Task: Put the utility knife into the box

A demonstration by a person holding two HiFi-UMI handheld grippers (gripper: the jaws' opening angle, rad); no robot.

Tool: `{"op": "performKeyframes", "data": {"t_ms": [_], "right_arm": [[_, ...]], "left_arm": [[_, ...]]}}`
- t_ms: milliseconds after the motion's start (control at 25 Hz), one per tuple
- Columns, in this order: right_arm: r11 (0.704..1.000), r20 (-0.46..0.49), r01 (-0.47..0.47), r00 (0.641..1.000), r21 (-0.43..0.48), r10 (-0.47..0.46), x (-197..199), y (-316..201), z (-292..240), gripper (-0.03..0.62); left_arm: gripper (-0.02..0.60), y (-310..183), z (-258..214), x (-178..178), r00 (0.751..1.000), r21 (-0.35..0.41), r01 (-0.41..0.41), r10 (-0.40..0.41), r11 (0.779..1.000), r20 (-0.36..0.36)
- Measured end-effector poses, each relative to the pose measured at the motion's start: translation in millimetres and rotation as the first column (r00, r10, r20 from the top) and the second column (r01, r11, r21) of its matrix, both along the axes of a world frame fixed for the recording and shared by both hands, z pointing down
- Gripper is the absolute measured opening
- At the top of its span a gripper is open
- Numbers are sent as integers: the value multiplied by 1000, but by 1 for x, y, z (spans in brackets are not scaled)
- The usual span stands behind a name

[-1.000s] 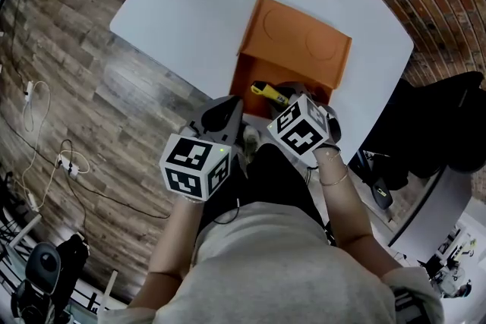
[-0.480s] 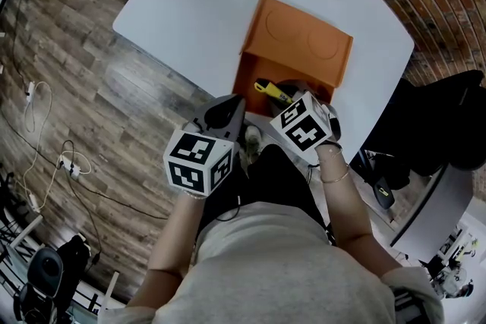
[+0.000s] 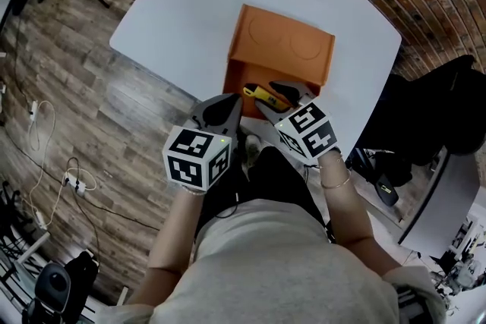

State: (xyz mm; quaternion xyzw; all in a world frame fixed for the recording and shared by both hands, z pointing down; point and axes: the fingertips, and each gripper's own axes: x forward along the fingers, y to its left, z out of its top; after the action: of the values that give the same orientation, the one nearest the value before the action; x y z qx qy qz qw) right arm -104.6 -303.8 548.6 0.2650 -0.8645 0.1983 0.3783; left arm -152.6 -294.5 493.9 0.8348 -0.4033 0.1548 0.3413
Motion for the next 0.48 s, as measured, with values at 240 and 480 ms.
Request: {"op": "performKeyframes", "data": {"t_ms": [240,480], "right_arm": [[987,142,-55,989,150,33,7,-9,-48,149],[958,403,-236,902,162,154,15,-26,-108,100]], "left_arm": [[6,-5,-16,8,1000,44,-9,8,999,26],[6,-16,-34,15,999,91,-16,11,996,49]]}}
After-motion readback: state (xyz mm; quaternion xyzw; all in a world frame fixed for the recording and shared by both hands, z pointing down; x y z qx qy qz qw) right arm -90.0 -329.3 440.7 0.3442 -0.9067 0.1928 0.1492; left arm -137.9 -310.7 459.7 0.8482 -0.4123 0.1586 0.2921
